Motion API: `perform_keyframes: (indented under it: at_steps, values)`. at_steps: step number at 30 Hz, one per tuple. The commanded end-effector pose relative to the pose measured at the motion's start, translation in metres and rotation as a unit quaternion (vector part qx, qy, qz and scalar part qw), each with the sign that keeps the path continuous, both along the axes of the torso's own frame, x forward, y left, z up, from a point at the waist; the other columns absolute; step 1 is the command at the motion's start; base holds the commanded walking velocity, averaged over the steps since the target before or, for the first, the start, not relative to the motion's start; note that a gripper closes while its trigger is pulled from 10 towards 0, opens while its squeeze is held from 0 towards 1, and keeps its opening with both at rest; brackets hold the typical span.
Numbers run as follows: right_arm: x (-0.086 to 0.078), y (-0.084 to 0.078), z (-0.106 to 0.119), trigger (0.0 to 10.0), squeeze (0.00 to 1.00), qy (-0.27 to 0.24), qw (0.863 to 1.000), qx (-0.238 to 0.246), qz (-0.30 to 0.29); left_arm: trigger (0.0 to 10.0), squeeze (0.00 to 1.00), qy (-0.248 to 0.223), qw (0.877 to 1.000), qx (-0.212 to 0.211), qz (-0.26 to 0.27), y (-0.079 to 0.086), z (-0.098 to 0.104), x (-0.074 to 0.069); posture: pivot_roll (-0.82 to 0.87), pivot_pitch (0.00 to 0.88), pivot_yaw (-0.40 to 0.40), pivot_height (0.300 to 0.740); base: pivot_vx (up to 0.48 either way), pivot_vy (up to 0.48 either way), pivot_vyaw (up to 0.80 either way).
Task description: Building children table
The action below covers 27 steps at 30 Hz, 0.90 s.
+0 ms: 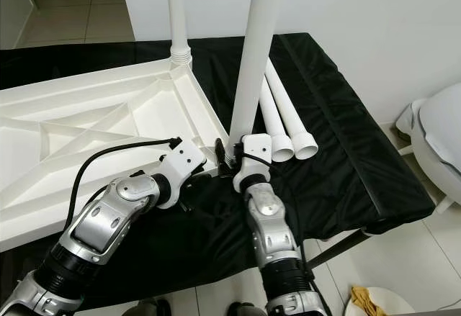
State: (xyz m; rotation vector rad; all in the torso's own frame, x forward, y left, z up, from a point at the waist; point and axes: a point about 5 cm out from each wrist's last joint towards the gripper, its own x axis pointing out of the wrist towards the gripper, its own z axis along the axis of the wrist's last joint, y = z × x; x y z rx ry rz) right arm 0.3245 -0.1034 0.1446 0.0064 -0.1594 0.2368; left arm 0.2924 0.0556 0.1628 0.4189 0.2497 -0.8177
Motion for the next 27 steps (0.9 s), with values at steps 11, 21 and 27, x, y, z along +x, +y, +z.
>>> perform_keyframes:
  at_steps: [11, 21, 27]
  values:
    - [0.0, -0.023, -0.002, 10.0, 0.0, -0.013, 0.989, -0.049, 0.14, 10.0, 0.0, -0.029, 0.999, -0.01, -0.028, -0.01, 0.01, -0.003, -0.02, 0.096, -0.037, 0.74, 0.0, 0.0, 0.0]
    - [0.001, -0.029, -0.007, 10.0, 0.0, -0.01, 0.971, -0.049, 0.236, 10.0, 0.0, -0.03, 0.999, -0.006, -0.031, -0.009, 0.01, -0.004, -0.01, 0.09, -0.023, 0.74, 0.0, 0.0, 0.0]
    - [0.006, -0.039, -0.01, 10.0, 0.0, -0.007, 0.968, -0.064, 0.243, 10.0, 0.0, -0.029, 0.999, -0.003, -0.032, -0.008, 0.011, -0.004, -0.01, 0.091, -0.019, 0.74, 0.0, 0.0, 0.0]
